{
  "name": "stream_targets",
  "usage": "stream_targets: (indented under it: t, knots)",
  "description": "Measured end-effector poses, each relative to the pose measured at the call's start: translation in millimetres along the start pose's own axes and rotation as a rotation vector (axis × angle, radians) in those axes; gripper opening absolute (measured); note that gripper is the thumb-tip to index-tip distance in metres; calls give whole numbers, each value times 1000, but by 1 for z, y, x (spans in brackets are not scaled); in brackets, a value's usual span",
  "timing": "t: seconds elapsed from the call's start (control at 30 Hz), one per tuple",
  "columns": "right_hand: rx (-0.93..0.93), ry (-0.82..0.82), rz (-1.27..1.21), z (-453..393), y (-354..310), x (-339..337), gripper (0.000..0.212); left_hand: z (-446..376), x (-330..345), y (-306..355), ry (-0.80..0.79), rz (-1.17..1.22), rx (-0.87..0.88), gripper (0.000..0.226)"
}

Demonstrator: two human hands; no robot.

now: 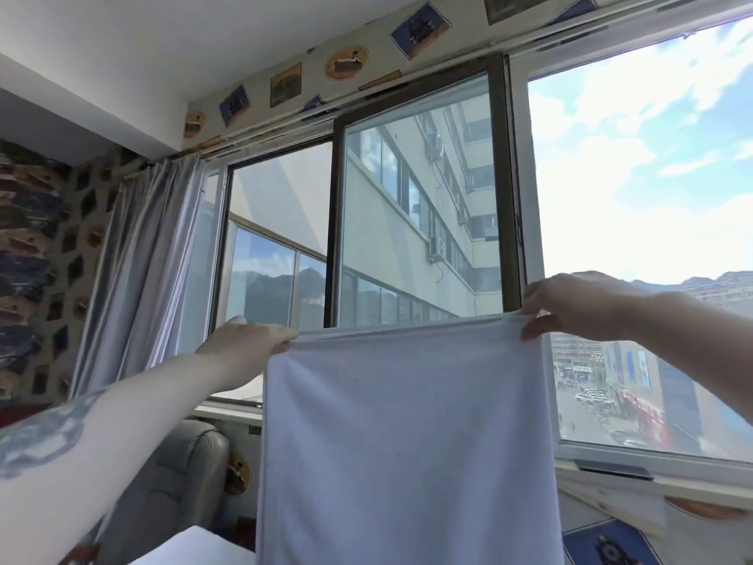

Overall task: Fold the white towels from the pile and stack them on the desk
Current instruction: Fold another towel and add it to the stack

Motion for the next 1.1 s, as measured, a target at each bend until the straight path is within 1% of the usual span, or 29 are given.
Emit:
stream_targets:
  t: [0.1, 0.2, 0.27, 0.3, 0.33, 0.37, 0.4, 0.5, 0.57, 0.63, 0.73, 0.8, 0.9, 0.97, 1.03, 1.1]
  knots:
    - [-65, 3, 127, 0, -5, 12, 34, -3, -6, -8, -52, -39, 37, 28]
    - [-42, 9, 105, 1, 0, 21, 33, -2, -10, -13, -130, 25, 47, 23]
    - [0, -18, 75, 1, 5, 28, 35, -3, -16, -15, -153, 62, 60, 18]
    - [14, -28, 21, 0, 6, 31, 38, -5, -18, -15, -153, 87, 70, 19]
    - [22, -33, -87, 0, 8, 32, 44, -5, -21, -15, -151, 128, 78, 20]
    - [23, -27, -252, 0, 10, 32, 51, -5, -24, -15, -149, 187, 84, 20]
    - [21, -13, -435, 2, 10, 32, 53, -4, -27, -16, -143, 259, 90, 21]
    - [48, 21, -870, 8, 10, 33, 40, -2, -35, -21, -101, 424, 90, 24]
    - [103, 22, -1010, 8, 13, 37, 32, -2, -38, -24, -66, 494, 86, 23]
    - [104, 40, -1037, 6, 15, 37, 26, -4, -41, -25, -43, 531, 79, 24]
    - [63, 89, -969, 5, 13, 31, 19, -6, -43, -27, -35, 540, 87, 23]
    - [57, 101, -964, 6, 11, 28, 21, -5, -44, -30, -11, 559, 83, 21]
    - [25, 102, -1123, 10, 9, 22, 26, 2, -45, -34, 27, 679, 52, 22]
    - [32, 119, -1147, 10, 10, 17, 29, 6, -52, -34, 34, 769, 22, 18]
    - [79, 143, -1015, 5, 9, 13, 34, 9, -63, -33, 44, 844, -19, 23]
    - [105, 118, -810, 0, 3, 11, 36, 11, -71, -31, 11, 865, -47, 26]
Point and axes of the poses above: each hand's wrist, its own z-axis away from the middle knuckle, its own x-axis out of the palm, y = z × x, the point moved 4 cm from there along -z, towards the middle knuckle, and after that the axes turned 8 degrees about x, right-handed, at the moved point
